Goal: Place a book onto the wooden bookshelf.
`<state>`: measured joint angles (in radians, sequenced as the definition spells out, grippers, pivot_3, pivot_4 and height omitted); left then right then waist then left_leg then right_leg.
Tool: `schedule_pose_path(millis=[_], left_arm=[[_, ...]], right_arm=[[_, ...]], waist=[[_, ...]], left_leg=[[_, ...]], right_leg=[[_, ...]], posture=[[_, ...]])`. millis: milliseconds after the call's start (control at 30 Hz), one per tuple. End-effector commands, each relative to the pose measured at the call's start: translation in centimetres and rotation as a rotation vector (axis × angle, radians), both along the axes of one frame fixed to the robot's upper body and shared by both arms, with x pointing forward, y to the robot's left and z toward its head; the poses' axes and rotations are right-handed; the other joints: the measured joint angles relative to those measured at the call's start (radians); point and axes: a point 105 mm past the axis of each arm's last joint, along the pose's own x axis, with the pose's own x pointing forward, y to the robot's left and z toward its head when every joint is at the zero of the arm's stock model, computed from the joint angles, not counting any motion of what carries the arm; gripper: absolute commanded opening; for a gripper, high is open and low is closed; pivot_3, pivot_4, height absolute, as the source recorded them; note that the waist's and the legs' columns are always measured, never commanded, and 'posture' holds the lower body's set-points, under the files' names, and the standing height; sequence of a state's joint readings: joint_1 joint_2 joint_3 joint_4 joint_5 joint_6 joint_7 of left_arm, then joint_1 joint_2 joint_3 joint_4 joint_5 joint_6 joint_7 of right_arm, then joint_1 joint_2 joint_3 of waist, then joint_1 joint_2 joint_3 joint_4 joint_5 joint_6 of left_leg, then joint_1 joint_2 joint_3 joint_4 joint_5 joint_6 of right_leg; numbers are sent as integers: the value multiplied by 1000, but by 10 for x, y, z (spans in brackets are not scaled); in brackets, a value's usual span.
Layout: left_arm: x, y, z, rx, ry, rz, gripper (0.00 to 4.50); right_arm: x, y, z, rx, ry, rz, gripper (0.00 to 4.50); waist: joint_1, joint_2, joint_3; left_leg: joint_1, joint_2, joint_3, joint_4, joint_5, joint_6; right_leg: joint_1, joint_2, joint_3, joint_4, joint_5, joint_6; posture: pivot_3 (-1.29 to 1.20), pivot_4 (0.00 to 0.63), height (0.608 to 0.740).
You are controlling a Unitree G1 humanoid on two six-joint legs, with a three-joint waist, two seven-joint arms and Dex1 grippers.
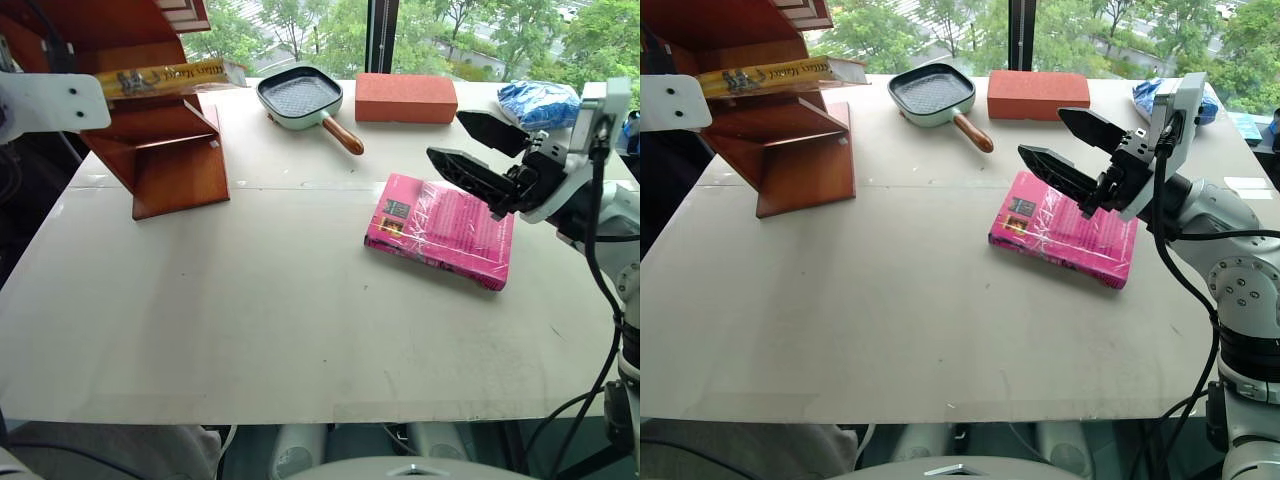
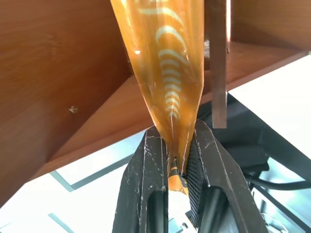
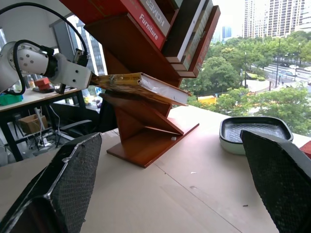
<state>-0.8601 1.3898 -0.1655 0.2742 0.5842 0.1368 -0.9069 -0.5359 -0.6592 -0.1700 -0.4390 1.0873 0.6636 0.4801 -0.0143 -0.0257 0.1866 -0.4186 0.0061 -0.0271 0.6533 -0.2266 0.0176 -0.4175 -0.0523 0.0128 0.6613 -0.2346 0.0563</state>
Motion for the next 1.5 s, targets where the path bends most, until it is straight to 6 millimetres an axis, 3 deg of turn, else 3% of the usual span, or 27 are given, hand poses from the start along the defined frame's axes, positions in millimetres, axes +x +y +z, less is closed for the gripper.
schedule_pose_path(millis=[33,200,400,533,700,800,967,1067,1167,1233,1333,1433,1500], left_arm=[[-14,11,20,8,-60,57,2],[-11,14,9,-4,-25,68,2],[-12,19,13,44,-29,95,2],[-12,18,13,28,-34,93,1743],[-18,11,12,-1,-17,74,4283],[-25,5,19,-27,-59,61,4465],[-28,-38,30,-289,-195,-103,4465],[-24,-93,9,-641,-145,-315,4465],[-22,-144,-39,-917,-35,-520,4465],[-17,-153,-82,-1081,-87,-511,4465],[-39,-175,-159,-1277,-31,-497,4465],[-65,-187,-199,-1491,-44,-467,4465],[-82,-192,-230,-1487,12,-425,4465]], right_arm=[[-9,4,11,-17,-59,6,4500],[-10,3,12,-16,-67,-5,4500],[-10,2,11,-13,-70,-15,4500],[-9,2,10,-9,-75,-25,4500],[-6,1,9,-8,-68,-19,4500],[-3,0,11,3,-65,-9,4500],[5,-5,-1,-43,-31,-6,4500],[11,-15,-23,-120,-6,-38,4500],[12,-34,-60,-235,10,-118,4500],[4,-43,-96,-363,51,-128,4500],[-14,-58,-142,-437,130,-162,4500],[-37,-70,-178,-436,204,-202,4500],[-48,-77,-196,-398,237,-255,4500]], waist=[[0,0,0],[0,0,0],[-2,0,0],[-4,0,0],[-3,0,0],[-3,0,0],[1,0,0],[12,0,-1],[10,0,-1],[6,5,-4],[-14,5,-5],[-18,3,-4],[-5,3,-7]], left_leg=[[0,0,0,0,0,0],[0,0,0,0,0,0],[0,0,0,0,0,0],[1,0,1,0,0,0],[1,0,1,0,0,0],[1,1,1,0,0,0],[1,1,1,0,0,0],[2,1,0,2,0,0],[1,1,-1,6,0,0],[1,1,0,7,0,0],[3,1,0,7,-1,1],[2,2,0,7,-2,2],[6,3,-2,7,-2,2]], right_leg=[[0,0,0,0,0,0],[0,0,0,0,0,0],[0,0,0,1,0,0],[0,0,1,1,0,0],[0,0,1,1,0,0],[0,0,1,1,0,0],[0,0,1,1,0,0],[2,-1,0,1,0,0],[4,-1,0,1,0,0],[4,-1,1,1,0,0],[5,-2,7,1,1,1],[2,-1,9,3,1,1],[5,-2,7,3,1,0]], posture=[[0,150,740],[0,150,740],[0,150,740],[0,150,740],[0,150,740],[0,150,740],[0,150,740],[0,150,740],[0,150,740],[0,150,740],[0,150,740],[0,150,740],[0,150,740]])
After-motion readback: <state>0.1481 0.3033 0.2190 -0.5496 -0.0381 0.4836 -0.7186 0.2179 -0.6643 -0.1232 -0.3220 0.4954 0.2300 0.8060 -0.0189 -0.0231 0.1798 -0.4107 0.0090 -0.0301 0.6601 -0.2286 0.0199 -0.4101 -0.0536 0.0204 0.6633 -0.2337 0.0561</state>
